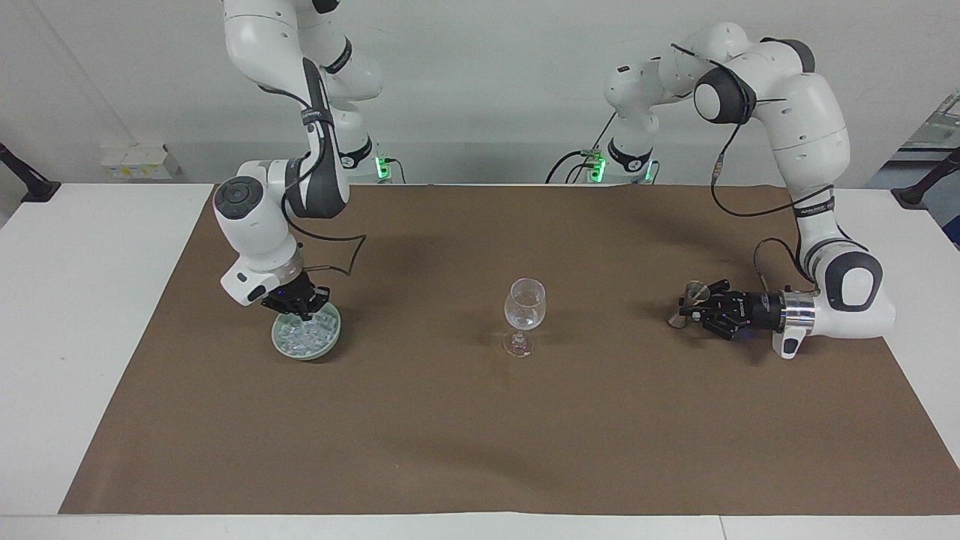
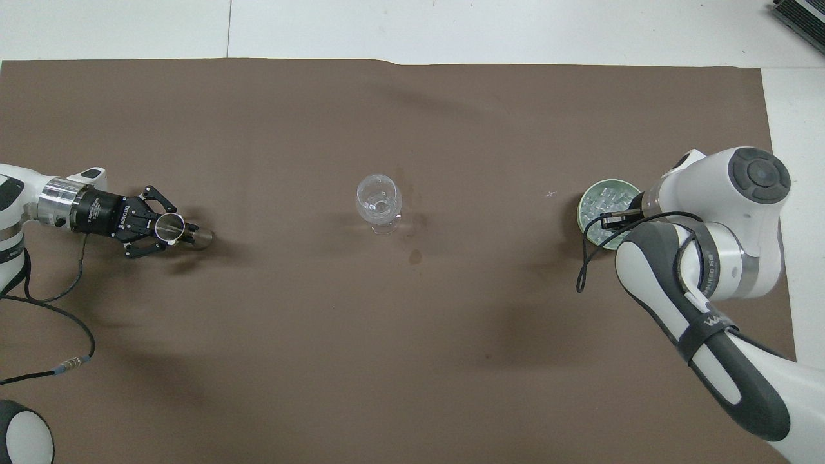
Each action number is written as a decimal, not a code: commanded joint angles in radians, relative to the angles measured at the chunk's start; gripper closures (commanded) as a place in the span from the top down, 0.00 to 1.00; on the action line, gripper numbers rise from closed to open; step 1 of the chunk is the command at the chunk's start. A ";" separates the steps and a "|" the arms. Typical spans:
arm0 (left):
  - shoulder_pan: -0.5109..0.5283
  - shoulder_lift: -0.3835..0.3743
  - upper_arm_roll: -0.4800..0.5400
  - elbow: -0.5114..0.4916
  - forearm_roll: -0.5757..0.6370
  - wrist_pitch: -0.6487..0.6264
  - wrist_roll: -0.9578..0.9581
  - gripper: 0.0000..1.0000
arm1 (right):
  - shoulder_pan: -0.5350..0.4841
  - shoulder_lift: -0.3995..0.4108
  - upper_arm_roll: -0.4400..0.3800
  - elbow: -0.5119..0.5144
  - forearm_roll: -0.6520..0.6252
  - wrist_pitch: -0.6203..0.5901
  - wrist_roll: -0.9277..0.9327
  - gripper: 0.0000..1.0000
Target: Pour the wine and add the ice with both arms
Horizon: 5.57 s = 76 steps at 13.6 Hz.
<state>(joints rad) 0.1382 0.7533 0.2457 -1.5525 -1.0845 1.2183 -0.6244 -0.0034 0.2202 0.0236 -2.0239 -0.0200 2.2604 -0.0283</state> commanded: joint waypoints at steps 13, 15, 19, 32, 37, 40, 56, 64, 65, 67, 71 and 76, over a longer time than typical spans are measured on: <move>0.001 -0.003 0.021 0.008 -0.008 -0.019 0.008 1.00 | -0.001 -0.001 0.010 -0.004 -0.021 0.068 -0.051 0.48; -0.006 -0.009 0.044 0.023 -0.006 -0.020 0.009 1.00 | -0.001 0.001 0.010 -0.004 -0.021 0.068 -0.051 0.48; -0.012 -0.023 0.063 0.081 0.064 -0.029 0.022 1.00 | 0.017 0.004 0.010 -0.009 -0.021 0.068 -0.051 0.48; -0.003 -0.154 0.092 0.265 0.379 -0.023 0.206 1.00 | 0.017 -0.028 0.012 0.140 -0.005 -0.100 -0.025 0.00; -0.015 -0.203 0.090 0.316 0.448 -0.016 0.233 1.00 | 0.023 -0.125 0.013 0.166 -0.002 -0.176 0.037 0.00; -0.041 -0.230 0.090 0.362 0.495 -0.013 0.236 1.00 | 0.023 -0.191 0.024 0.169 -0.002 -0.206 0.062 0.00; -0.334 -0.445 0.086 0.390 0.914 0.098 0.521 1.00 | 0.058 -0.111 0.251 0.485 0.026 -0.472 0.444 0.00; -0.391 -0.473 0.081 0.387 0.980 0.147 0.586 1.00 | 0.246 0.091 0.254 0.724 0.003 -0.487 0.766 0.00; -0.391 -0.471 0.083 0.388 0.980 0.147 0.586 1.00 | 0.262 0.120 0.253 0.747 -0.006 -0.481 0.806 0.00; -0.390 -0.471 0.081 0.387 0.982 0.156 0.597 1.00 | 0.295 0.160 0.254 0.787 -0.029 -0.478 0.840 0.00; -0.391 -0.471 0.084 0.385 0.983 0.162 0.608 1.00 | 0.328 0.183 0.256 0.792 -0.029 -0.434 0.881 0.00; -0.381 -0.473 0.086 0.387 0.982 0.176 0.608 1.00 | 0.382 0.232 0.254 0.780 -0.047 -0.340 0.915 0.00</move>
<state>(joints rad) -0.2418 0.2981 0.3285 -1.1486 -0.1256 1.3770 -0.0331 0.3536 0.4171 0.2743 -1.2657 -0.0378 1.8896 0.8500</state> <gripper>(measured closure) 0.000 0.767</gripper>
